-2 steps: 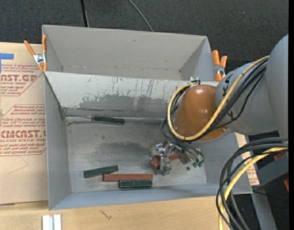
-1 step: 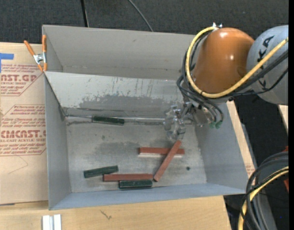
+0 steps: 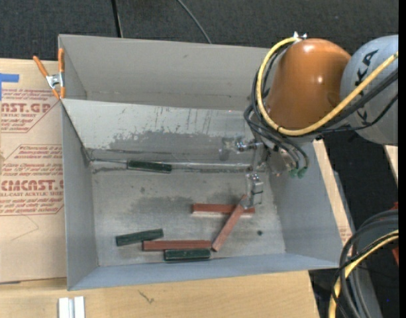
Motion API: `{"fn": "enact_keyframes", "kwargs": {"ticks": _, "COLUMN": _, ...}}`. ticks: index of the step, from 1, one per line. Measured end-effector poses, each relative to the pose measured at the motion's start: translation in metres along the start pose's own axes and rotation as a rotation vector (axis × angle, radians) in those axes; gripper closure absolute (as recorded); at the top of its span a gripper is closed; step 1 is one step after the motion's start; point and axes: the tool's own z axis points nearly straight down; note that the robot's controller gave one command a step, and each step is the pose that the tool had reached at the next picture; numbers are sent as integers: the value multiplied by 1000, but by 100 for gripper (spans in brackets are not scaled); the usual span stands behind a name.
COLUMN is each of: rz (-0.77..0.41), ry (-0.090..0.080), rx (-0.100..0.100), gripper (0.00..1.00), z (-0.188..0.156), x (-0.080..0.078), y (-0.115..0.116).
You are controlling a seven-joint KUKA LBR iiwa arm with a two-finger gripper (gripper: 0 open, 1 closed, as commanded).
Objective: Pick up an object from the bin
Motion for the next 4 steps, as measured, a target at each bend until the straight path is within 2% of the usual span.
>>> {"fn": "enact_keyframes", "kwargs": {"ticks": 1, "rz": 0, "ry": 0, "rx": 0, "gripper": 0, "z": 0, "x": 0, "y": 0}}
{"fn": "enact_keyframes", "kwargs": {"ticks": 2, "rz": -78, "ry": -5, "rx": 2, "gripper": 0, "z": 31, "x": 6, "y": -4}}
{"fn": "enact_keyframes", "kwargs": {"ticks": 3, "rz": -247, "ry": -4, "rx": 2, "gripper": 0, "z": 89, "x": 6, "y": -8}}
{"fn": "enact_keyframes", "kwargs": {"ticks": 4, "rz": -137, "ry": 2, "rx": -1, "gripper": 100, "z": 150, "x": 11, "y": -21}}
